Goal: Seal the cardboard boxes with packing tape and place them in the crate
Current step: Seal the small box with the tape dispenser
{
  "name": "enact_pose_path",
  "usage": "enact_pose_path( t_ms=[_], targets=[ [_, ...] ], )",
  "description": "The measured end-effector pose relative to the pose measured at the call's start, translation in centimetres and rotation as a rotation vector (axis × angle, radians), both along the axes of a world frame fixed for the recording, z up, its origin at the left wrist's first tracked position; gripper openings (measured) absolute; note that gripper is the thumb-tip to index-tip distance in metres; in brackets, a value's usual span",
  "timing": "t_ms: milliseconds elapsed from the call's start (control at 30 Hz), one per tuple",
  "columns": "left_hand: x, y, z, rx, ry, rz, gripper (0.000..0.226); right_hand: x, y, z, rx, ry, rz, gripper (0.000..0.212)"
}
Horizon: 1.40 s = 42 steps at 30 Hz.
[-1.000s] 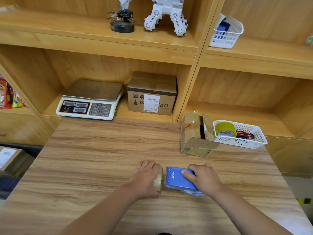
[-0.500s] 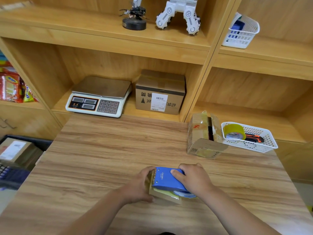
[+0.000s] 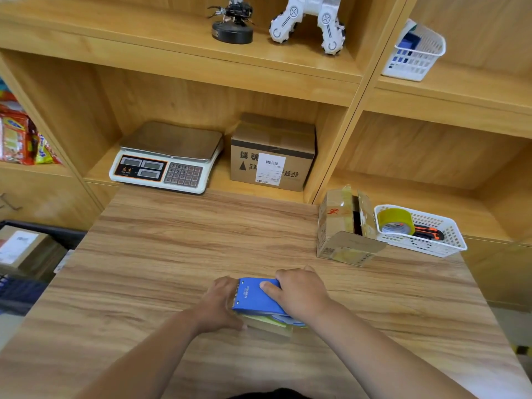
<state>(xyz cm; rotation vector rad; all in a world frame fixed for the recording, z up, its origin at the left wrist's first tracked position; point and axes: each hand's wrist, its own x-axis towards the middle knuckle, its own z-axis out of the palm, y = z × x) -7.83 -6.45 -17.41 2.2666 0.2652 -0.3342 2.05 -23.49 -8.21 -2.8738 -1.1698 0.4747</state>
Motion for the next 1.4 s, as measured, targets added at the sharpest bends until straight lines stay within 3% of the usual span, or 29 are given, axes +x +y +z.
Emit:
enact_pose_path(
  t_ms=[233,400,867,1400],
  targets=[
    [-0.3,0.3,-0.7,-0.011,0.033,-0.018,0.1,0.2,-1.0,0.2,-0.041,0.003,0.051,0.046],
    [-0.3,0.2,-0.8,-0.023,-0.004,-0.026,0.09,0.8,-4.1,0.8,-0.039,-0.015,0.013,0.046],
    [0.1,0.3,-0.6,-0.046,0.086,-0.069,0.091,3.3,-15.7,1.8,-0.15,0.0,-0.204,0.04],
    [0.3,-0.4,0.5,-0.078,0.093,-0.068,0.089,2.9,-14.4,-2.7,-0.256,-0.047,-0.126,0.045]
  ],
)
